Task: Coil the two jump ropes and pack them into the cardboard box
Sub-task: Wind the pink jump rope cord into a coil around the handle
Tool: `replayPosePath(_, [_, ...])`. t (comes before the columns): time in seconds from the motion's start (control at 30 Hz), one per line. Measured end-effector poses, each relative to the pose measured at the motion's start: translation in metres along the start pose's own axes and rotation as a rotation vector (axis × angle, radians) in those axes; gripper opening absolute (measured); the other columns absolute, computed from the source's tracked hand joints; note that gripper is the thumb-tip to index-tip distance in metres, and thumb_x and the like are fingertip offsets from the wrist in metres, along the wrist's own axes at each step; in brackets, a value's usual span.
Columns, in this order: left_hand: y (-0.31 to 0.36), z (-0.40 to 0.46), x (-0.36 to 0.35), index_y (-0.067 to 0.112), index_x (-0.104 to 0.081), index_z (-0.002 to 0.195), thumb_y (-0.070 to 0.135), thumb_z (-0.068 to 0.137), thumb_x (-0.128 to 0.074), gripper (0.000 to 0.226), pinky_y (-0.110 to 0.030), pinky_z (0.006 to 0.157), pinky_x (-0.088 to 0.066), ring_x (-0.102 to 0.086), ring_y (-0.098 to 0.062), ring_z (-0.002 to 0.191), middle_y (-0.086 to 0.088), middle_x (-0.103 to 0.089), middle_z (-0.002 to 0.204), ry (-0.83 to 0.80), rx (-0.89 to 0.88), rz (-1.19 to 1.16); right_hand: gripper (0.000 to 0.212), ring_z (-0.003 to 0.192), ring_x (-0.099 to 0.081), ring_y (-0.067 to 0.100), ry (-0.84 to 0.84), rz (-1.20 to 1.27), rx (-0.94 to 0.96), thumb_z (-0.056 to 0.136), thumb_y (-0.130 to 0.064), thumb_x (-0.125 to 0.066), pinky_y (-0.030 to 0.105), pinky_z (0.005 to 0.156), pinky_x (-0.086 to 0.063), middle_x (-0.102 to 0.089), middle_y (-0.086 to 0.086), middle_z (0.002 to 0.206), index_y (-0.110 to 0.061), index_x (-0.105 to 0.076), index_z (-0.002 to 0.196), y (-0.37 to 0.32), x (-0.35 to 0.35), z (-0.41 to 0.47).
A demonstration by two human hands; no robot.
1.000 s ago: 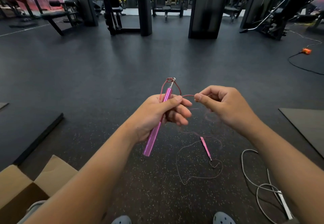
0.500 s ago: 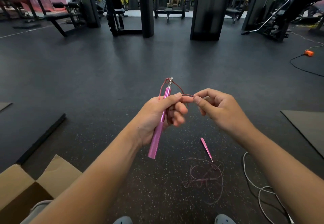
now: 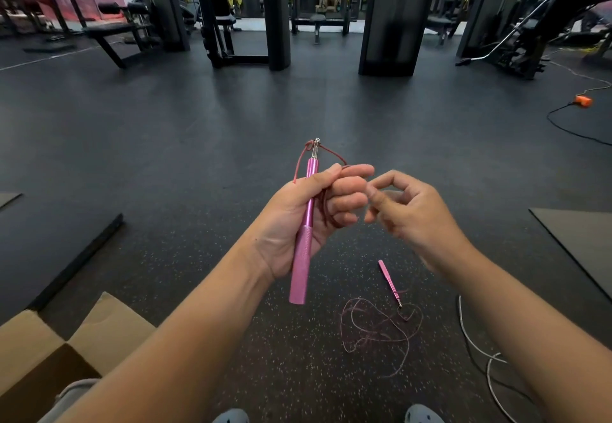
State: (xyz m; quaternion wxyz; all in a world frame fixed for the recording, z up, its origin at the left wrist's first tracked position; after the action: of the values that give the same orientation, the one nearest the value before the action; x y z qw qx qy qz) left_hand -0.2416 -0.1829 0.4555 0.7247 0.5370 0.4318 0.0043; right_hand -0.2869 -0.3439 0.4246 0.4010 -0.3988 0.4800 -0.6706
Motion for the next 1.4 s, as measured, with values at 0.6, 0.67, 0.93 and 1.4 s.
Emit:
replayPosePath(0.6, [-0.003,0.007,0.024,0.011,-0.061,0.084,0.027,0.107,-0.05,0.03,-0.029,0.048,-0.038,-0.043,-0.015,0.044,0.001,-0.053,0.055,0.075,-0.113,0.956,0.012,0.047,-0.05,0.001,-0.119,-0.432,0.228,0.082,-0.03,-0.083,0.017,0.053,-0.038,-0.065,-0.011,0.053,-0.02,-0.078,0.079,-0.034,0.006,-0.006])
replayPosePath(0.67, [-0.005,0.009,0.02,0.011,-0.066,0.084,0.033,0.106,-0.052,0.034,-0.027,0.046,-0.029,-0.034,-0.012,0.042,0.005,-0.04,0.054,0.059,-0.073,0.892,0.019,0.052,-0.052,0.001,-0.072,-0.416,0.239,0.078,-0.034,-0.086,0.02,0.054,-0.041,-0.072,-0.006,0.062,-0.019,-0.074,0.075,-0.032,0.01,-0.002])
replayPosePath(0.93, [-0.004,0.008,0.018,0.006,-0.067,0.085,0.024,0.104,-0.054,0.029,-0.022,0.039,-0.036,-0.042,-0.011,0.034,-0.002,-0.057,0.052,-0.021,-0.003,0.721,0.018,0.055,-0.051,0.015,-0.078,-0.282,0.238,0.084,-0.03,-0.08,0.026,0.056,-0.04,-0.062,0.003,0.059,-0.015,-0.07,0.084,-0.032,0.019,0.001])
replayPosePath(1.4, [-0.006,0.006,0.016,0.003,-0.073,0.097,0.027,0.104,-0.052,0.032,-0.024,0.042,-0.03,-0.038,-0.009,0.033,0.004,-0.044,0.048,-0.003,0.002,0.636,0.035,0.044,-0.04,0.017,0.058,-0.297,0.093,0.095,-0.041,-0.068,0.026,0.046,-0.033,-0.052,0.003,0.047,-0.012,-0.069,0.075,-0.021,0.021,0.003])
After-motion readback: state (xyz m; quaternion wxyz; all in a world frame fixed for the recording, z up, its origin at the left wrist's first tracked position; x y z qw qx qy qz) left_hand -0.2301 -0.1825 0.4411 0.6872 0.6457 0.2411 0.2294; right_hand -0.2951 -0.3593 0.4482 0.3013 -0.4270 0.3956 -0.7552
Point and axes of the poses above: each hand's wrist, its own z-axis towards the middle knuckle, its own x-axis out of the back of the hand, y = z × x, the point moved 3 cm from there along z, towards the middle knuckle
